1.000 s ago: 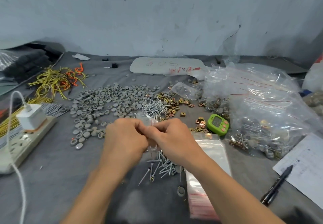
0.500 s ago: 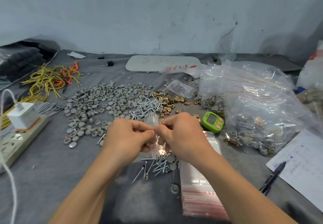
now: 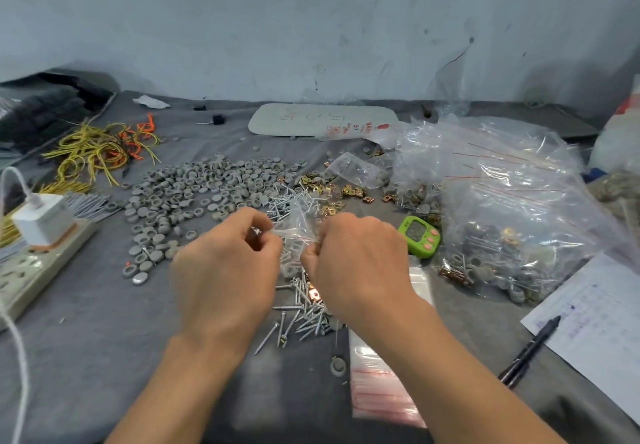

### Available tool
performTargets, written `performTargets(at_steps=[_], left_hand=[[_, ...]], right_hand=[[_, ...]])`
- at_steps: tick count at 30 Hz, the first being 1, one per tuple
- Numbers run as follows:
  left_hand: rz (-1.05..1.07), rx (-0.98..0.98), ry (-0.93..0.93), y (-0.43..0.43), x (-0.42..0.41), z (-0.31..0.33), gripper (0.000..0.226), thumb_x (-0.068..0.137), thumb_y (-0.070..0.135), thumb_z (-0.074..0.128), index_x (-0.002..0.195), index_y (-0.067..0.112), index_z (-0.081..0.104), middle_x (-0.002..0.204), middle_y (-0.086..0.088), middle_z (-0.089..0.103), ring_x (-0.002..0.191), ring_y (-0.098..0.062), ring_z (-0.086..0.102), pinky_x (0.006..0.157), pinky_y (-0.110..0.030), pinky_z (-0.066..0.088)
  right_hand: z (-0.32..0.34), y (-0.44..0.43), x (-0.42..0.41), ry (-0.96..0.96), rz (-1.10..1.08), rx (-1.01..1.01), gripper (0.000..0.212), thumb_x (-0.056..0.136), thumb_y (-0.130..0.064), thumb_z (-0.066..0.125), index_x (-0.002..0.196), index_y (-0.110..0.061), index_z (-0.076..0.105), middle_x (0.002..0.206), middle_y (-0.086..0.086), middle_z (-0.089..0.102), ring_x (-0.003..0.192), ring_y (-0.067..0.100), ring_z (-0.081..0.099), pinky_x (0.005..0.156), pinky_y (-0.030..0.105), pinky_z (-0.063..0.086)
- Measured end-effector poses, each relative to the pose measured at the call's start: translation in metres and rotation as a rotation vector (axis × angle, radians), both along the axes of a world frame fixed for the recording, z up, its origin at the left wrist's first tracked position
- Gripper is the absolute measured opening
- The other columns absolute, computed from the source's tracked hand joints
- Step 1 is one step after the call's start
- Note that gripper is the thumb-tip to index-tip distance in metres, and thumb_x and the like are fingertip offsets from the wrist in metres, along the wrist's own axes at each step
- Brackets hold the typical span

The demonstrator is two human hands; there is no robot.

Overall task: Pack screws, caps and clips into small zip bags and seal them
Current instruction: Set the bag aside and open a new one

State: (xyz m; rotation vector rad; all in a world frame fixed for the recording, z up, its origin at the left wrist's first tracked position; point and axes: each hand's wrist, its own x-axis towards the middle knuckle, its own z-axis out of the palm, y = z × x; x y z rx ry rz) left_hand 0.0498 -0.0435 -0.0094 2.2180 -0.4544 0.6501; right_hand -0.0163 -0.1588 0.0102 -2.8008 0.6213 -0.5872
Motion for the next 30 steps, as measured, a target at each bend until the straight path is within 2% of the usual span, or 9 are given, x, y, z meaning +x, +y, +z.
performTargets(at_steps=[2,6,10,14,16,18,22,26,30], left_hand=[[-0.040,-0.003,-0.057,-0.002,-0.007,-0.003,0.013,0.079,0.021,0.078,0.081,0.032,0.070,0.062,0.013,0.066,0.061,-0.020,0.064,0.065,-0.032,0.052],[-0.129,-0.089,-0.042,-0.003,-0.005,-0.006,0.013,0.086,0.021,0.076,0.087,0.034,0.075,0.072,0.018,0.070,0.068,-0.008,0.065,0.067,-0.029,0.052],[-0.267,-0.213,-0.084,-0.003,-0.009,-0.005,0.022,0.085,0.014,0.076,0.092,0.035,0.077,0.076,0.024,0.069,0.078,0.003,0.066,0.072,-0.012,0.049],[-0.445,-0.142,-0.231,0.000,-0.011,-0.006,0.030,0.081,0.010,0.076,0.101,0.033,0.079,0.087,0.028,0.070,0.081,0.010,0.065,0.074,-0.013,0.051],[-0.475,-0.097,-0.242,0.001,-0.006,-0.007,0.033,0.081,0.009,0.079,0.105,0.031,0.079,0.086,0.033,0.064,0.077,0.016,0.060,0.074,-0.004,0.045],[-0.483,-0.051,-0.231,0.001,-0.003,-0.008,0.036,0.081,0.011,0.081,0.109,0.032,0.078,0.081,0.030,0.063,0.071,0.011,0.058,0.072,-0.007,0.047],[-0.480,0.001,-0.232,-0.002,-0.006,-0.008,0.048,0.080,0.012,0.077,0.117,0.041,0.069,0.069,0.023,0.057,0.062,-0.001,0.055,0.065,-0.023,0.051],[-0.468,0.033,-0.274,-0.005,-0.011,-0.009,0.052,0.073,0.010,0.074,0.115,0.040,0.066,0.069,0.013,0.065,0.070,-0.010,0.056,0.065,-0.024,0.047],[-0.455,-0.013,-0.239,-0.008,-0.016,-0.010,0.043,0.073,0.009,0.077,0.110,0.029,0.079,0.073,0.010,0.069,0.069,-0.008,0.057,0.065,-0.021,0.047]], right_hand=[[-0.004,0.001,0.000,-0.094,0.017,0.017,0.030,0.091,-0.041,0.068,0.069,-0.025,0.056,0.055,-0.008,0.041,0.062,0.022,0.052,0.064,0.032,0.031],[-0.016,0.005,0.003,-0.371,0.198,0.053,0.012,0.080,-0.017,0.077,0.078,-0.026,0.070,0.056,-0.008,0.054,0.056,0.019,0.052,0.054,0.030,0.038],[-0.025,-0.001,0.010,-0.110,0.201,0.163,0.020,0.091,-0.023,0.057,0.096,-0.032,0.075,0.069,-0.002,0.064,0.075,0.029,0.064,0.063,0.036,0.049],[-0.025,-0.004,0.014,-0.254,0.272,0.894,0.029,0.094,-0.007,0.058,0.089,-0.025,0.081,0.075,-0.006,0.076,0.074,0.012,0.071,0.068,0.030,0.059],[-0.025,-0.006,0.019,-0.349,0.257,1.339,0.036,0.096,0.001,0.056,0.081,-0.019,0.081,0.057,-0.002,0.061,0.048,0.011,0.055,0.046,0.024,0.046],[-0.023,-0.008,0.021,-0.380,0.220,1.637,0.036,0.097,0.005,0.053,0.084,-0.013,0.081,0.053,0.003,0.045,0.042,0.009,0.037,0.040,0.020,0.030],[-0.022,-0.006,0.025,-0.460,0.199,1.933,0.043,0.090,0.022,0.041,0.091,-0.001,0.077,0.083,0.012,0.073,0.065,0.016,0.070,0.058,0.026,0.058],[-0.026,-0.002,0.034,-0.514,0.180,2.131,0.055,0.084,0.029,0.026,0.101,0.003,0.072,0.098,0.022,0.070,0.082,0.027,0.073,0.061,0.030,0.060],[-0.029,0.007,0.036,-0.589,0.113,2.133,0.019,0.096,0.008,0.058,0.089,-0.003,0.071,0.084,0.015,0.067,0.066,0.020,0.068,0.056,0.029,0.057]])
